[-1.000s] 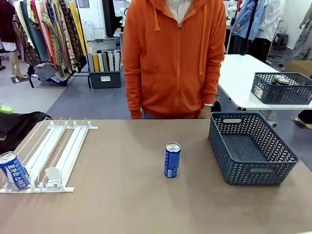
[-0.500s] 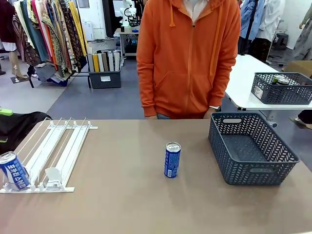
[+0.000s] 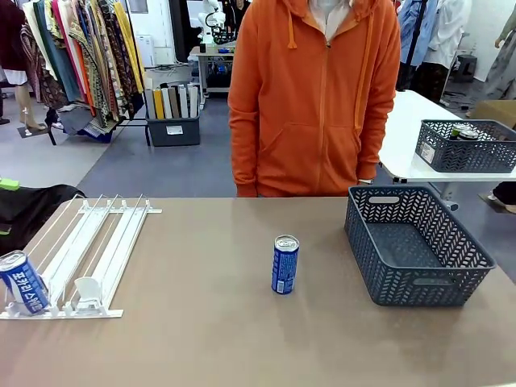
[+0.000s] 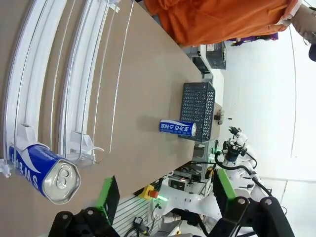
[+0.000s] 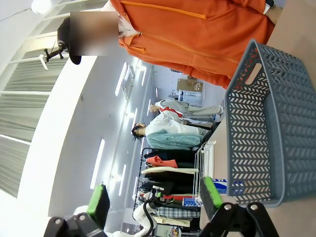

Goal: Retrieve and store the cans from the dispenser.
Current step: Pick up one can from the Automatic Can Dispenser and place it in the middle of the table.

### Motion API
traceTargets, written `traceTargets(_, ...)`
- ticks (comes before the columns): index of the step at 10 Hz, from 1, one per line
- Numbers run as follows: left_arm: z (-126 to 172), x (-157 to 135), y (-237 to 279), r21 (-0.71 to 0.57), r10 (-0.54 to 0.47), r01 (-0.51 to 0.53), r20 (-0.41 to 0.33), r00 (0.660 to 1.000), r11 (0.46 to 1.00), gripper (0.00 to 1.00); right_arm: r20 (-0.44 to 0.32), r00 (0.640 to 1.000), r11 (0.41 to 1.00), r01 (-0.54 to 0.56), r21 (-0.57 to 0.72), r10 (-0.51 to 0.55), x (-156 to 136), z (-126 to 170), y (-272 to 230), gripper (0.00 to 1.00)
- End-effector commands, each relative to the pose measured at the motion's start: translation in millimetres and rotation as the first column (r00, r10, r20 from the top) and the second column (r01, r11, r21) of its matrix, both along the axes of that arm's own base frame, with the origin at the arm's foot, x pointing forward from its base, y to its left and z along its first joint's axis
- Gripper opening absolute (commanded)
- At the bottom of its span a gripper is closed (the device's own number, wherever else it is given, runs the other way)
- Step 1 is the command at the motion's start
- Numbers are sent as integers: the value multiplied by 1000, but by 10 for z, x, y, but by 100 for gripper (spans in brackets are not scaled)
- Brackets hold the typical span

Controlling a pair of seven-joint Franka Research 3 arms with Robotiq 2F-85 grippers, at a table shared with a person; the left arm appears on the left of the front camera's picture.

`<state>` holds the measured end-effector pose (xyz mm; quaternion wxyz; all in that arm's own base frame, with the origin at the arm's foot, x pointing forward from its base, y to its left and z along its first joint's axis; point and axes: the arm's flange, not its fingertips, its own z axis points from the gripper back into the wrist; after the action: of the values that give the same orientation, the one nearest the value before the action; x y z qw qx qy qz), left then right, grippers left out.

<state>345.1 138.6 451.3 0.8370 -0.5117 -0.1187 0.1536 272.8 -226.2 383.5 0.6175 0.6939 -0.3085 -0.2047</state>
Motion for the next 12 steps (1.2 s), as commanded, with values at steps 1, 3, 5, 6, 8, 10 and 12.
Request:
traceTargets(1,4,-27,9,5,-14,14,3,1000,1000,100,-8,1000,1000,-11,8,11,-22,50,-2,100)
traceTargets(3,4,-27,9,5,-14,14,3,1000,1000,100,-8,1000,1000,-11,8,11,-22,50,-2,100)
traceTargets(5,0,0,-1,0,-1,1,0,1000,1000,100,-8,1000,1000,-11,8,11,-22,50,-2,100)
traceTargets(6,193,-44,-142,263,8,1,-35,999,965,100,-8,1000,1000,-11,8,11,-22,50,-2,100)
traceTargets(8,538,-249,-430,584,-105,97,-20,994,806,100,-8,1000,1000,-11,8,11,-22,50,-2,100)
traceTargets(10,551,-372,-804,806,-130,150,-91,987,572,100,-8,1000,1000,-11,8,11,-22,50,-2,100)
traceTargets(12,383,-354,-1008,897,-151,259,-218,964,358,100,-8,1000,1000,-11,8,11,-22,50,-2,100)
